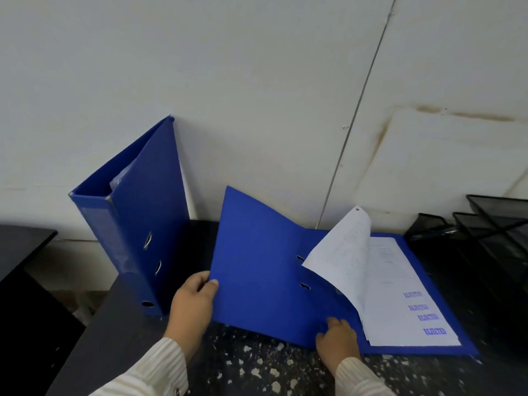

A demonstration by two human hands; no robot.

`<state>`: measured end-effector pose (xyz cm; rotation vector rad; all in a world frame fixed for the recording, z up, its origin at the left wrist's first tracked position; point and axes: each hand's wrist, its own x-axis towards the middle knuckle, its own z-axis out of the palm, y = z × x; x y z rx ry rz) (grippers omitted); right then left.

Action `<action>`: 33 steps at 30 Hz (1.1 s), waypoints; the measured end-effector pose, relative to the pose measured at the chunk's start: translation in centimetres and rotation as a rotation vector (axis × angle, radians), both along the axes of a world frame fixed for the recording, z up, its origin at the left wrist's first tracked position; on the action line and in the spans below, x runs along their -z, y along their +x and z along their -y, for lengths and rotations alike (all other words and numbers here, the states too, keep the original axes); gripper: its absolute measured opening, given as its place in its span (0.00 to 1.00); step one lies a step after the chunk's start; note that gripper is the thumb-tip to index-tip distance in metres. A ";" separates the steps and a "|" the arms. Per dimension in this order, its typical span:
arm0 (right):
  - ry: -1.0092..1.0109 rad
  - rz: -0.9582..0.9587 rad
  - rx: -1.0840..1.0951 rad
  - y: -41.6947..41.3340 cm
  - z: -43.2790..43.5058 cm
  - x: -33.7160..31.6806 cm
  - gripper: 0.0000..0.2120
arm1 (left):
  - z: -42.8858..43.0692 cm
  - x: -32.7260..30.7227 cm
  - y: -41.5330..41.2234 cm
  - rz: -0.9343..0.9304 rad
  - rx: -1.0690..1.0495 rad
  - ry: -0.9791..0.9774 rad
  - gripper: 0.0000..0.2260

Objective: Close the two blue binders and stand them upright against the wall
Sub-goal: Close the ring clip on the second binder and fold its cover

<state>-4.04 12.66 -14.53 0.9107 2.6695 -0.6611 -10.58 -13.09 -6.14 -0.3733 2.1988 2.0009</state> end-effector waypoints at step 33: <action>-0.226 -0.090 0.213 4.8 -20.7 -1.7 0.23 | -26.1 0.5 7.5 -0.455 0.654 -0.603 0.39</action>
